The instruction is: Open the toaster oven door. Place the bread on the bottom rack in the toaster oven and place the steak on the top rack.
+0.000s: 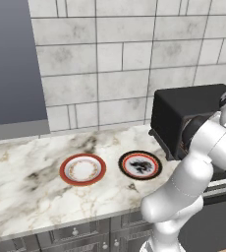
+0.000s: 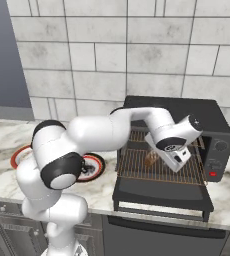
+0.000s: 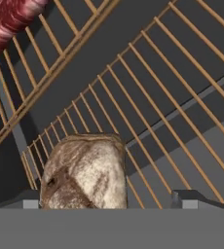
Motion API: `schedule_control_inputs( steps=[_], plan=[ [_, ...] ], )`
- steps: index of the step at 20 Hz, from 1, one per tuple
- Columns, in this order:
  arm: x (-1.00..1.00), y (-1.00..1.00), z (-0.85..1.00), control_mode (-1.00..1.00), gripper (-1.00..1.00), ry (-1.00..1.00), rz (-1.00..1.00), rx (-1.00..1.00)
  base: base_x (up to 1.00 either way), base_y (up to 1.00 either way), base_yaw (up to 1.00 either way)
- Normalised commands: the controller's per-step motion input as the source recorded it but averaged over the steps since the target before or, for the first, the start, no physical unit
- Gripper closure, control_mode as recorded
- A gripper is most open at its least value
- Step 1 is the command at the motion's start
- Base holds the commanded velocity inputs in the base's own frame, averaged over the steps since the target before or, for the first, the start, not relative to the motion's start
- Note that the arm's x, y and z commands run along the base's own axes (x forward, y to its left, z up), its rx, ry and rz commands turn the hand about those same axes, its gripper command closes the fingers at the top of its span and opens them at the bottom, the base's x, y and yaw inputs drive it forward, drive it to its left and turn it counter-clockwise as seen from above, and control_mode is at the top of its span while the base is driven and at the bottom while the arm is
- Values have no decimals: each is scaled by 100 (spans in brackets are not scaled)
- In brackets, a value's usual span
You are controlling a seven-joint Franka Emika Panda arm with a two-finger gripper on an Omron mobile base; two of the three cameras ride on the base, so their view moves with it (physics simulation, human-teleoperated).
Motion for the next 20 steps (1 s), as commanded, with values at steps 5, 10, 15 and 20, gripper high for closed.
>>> schedule_control_inputs(
  steps=[5, 10, 15, 20],
  plan=[
    [-1, -1, 35, -100, -100, -11, -2, 7, 0, 0, 0],
    [0, 0, 23, -100, -100, -6, -3, 0, 0, 0, 0],
    [5, 0, -5, -100, -100, -1, -3, 0, 0, 0, 0],
    [1, 0, -27, -100, -100, 0, 0, 0, 0, 0, 0]
  ],
)
